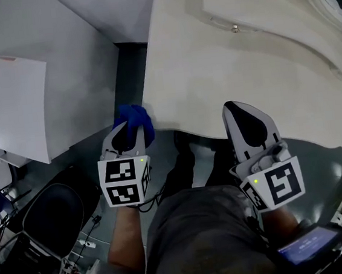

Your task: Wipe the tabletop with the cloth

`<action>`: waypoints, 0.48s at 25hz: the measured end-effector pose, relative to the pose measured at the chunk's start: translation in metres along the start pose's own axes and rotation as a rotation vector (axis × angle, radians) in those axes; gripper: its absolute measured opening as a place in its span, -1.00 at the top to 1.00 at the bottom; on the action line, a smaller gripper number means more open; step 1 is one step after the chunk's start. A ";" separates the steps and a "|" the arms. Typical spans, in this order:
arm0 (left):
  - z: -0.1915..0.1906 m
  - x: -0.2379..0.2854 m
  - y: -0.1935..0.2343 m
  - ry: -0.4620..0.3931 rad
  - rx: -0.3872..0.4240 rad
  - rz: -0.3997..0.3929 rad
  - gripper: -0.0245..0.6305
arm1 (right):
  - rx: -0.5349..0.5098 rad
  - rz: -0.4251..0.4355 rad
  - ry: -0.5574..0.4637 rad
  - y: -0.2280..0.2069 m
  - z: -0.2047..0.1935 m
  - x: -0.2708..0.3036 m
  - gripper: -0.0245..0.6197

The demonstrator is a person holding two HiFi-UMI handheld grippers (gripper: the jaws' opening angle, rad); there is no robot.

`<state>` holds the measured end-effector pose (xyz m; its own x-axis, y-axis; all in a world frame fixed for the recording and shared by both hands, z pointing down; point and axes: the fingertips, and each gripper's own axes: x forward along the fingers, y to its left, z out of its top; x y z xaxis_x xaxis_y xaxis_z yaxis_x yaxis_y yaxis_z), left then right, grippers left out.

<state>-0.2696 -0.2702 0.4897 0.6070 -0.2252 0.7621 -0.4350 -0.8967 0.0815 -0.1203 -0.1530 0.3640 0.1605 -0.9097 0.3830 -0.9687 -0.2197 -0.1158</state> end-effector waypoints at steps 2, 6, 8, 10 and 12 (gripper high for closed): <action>-0.003 -0.006 0.028 0.009 -0.005 0.052 0.65 | -0.004 -0.002 -0.009 0.001 0.004 0.005 0.88; 0.008 -0.037 0.053 -0.019 -0.008 0.135 0.65 | -0.015 -0.011 -0.034 -0.003 0.021 -0.003 0.88; 0.023 -0.056 0.051 -0.056 -0.003 0.160 0.65 | -0.023 -0.021 -0.047 -0.009 0.032 -0.013 0.88; 0.046 -0.075 0.041 -0.110 0.014 0.176 0.65 | -0.038 -0.036 -0.069 -0.017 0.046 -0.026 0.88; 0.080 -0.090 0.024 -0.191 0.030 0.177 0.65 | -0.058 -0.054 -0.102 -0.029 0.064 -0.038 0.88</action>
<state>-0.2818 -0.3018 0.3714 0.6386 -0.4451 0.6278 -0.5275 -0.8472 -0.0640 -0.0866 -0.1343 0.2943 0.2284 -0.9289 0.2915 -0.9670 -0.2512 -0.0428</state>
